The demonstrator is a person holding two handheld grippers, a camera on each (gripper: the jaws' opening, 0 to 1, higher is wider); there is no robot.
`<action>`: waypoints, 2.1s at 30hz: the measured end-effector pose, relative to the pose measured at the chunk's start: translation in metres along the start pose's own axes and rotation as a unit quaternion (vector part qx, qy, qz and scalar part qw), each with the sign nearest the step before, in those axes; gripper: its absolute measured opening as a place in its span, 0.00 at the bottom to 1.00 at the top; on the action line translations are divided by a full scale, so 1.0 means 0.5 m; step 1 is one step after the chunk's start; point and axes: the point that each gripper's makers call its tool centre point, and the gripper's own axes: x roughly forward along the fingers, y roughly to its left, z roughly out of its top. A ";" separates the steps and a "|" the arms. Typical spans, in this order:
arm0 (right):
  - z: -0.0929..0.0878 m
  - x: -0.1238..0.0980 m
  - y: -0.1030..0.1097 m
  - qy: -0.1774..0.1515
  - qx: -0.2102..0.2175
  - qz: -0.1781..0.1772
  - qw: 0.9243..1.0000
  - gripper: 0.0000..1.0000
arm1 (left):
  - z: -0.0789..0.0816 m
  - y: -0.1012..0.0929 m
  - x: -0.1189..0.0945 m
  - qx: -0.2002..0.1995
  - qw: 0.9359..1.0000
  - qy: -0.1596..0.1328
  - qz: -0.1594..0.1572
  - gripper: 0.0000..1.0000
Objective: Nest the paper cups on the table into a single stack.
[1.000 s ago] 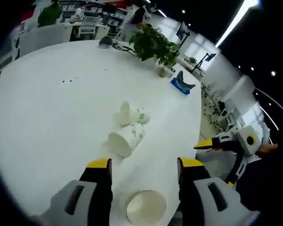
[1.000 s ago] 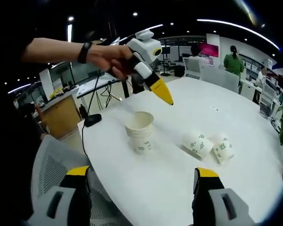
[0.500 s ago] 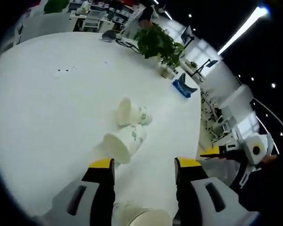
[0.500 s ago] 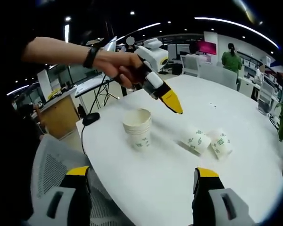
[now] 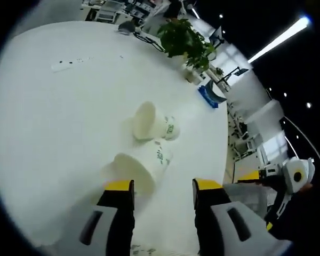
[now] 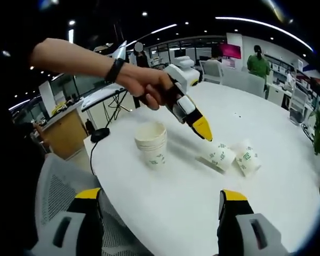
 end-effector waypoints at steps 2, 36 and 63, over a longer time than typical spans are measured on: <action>-0.001 0.001 -0.002 0.001 0.002 -0.001 1.000 0.91 | 0.001 0.006 0.005 -0.006 1.000 0.001 -0.003 0.40; -0.015 0.022 -0.014 0.018 0.030 0.001 0.999 0.91 | 0.030 0.056 0.098 -0.104 0.989 -0.028 -0.097 0.30; -0.016 0.040 -0.024 0.022 0.035 0.001 0.999 0.92 | 0.054 0.024 0.119 -0.169 0.970 -0.068 -0.162 0.11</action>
